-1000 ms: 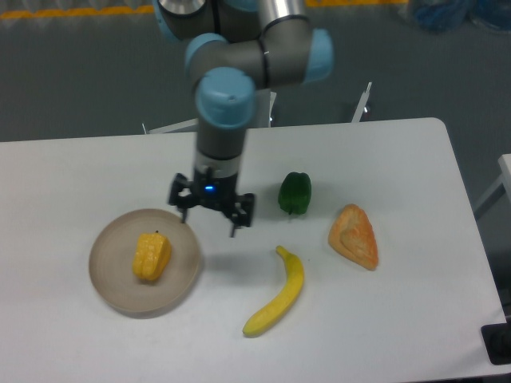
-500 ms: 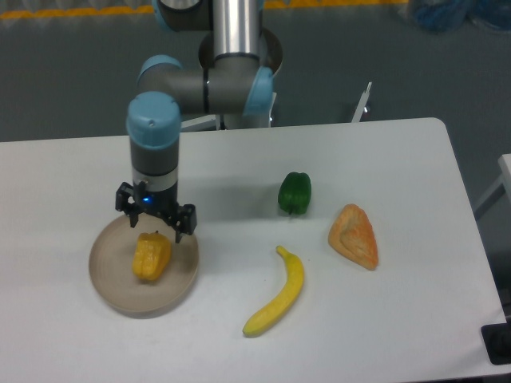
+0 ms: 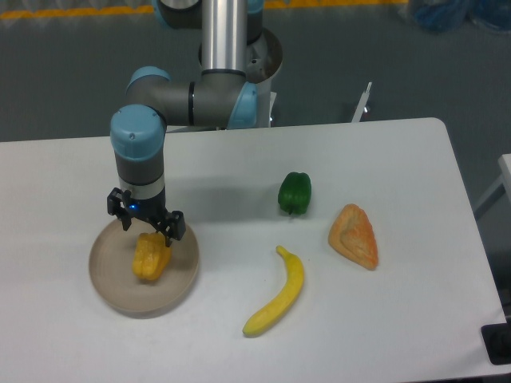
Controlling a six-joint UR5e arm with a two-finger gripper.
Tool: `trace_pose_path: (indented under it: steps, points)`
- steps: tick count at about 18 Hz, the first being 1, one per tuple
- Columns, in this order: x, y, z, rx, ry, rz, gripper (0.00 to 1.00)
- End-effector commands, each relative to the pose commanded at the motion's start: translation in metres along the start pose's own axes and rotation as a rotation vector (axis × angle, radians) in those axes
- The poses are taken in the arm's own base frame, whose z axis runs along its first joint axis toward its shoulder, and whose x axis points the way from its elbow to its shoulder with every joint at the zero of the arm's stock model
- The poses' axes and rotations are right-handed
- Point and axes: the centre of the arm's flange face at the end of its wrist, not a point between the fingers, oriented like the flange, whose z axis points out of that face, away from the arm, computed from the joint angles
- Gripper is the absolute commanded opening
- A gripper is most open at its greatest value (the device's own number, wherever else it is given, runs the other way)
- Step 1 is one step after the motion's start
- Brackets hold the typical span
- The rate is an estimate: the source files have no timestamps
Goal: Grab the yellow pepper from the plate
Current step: 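Lower the gripper onto the yellow pepper and close on it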
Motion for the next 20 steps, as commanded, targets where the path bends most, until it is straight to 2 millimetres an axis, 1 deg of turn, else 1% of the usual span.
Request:
trace_pose_path:
  steps: [3,6,7,8,10,12,14,15,17,19,20]
  points:
    - [-0.002,0.0,0.005,-0.017,-0.024,0.001,1.0]
    - [0.003,-0.001,0.008,-0.025,-0.035,0.011,0.99]
    - [0.003,-0.001,0.007,-0.023,-0.035,0.011,0.92]
    - [0.003,-0.001,0.007,-0.023,-0.035,0.011,0.82]
    - [0.003,-0.002,0.007,-0.022,-0.036,0.011,0.67]
    - [0.003,-0.002,0.008,-0.023,-0.035,0.013,0.6]
    - [0.003,-0.001,0.007,-0.023,-0.035,0.013,0.55]
    - [0.003,-0.002,0.007,-0.023,-0.034,0.013,0.54]
    - [0.003,-0.001,0.008,-0.026,-0.034,0.017,0.48]
    - [0.003,-0.003,0.003,-0.017,-0.036,0.021,0.48]
    - [0.002,-0.004,-0.002,-0.007,-0.039,0.022,0.48]
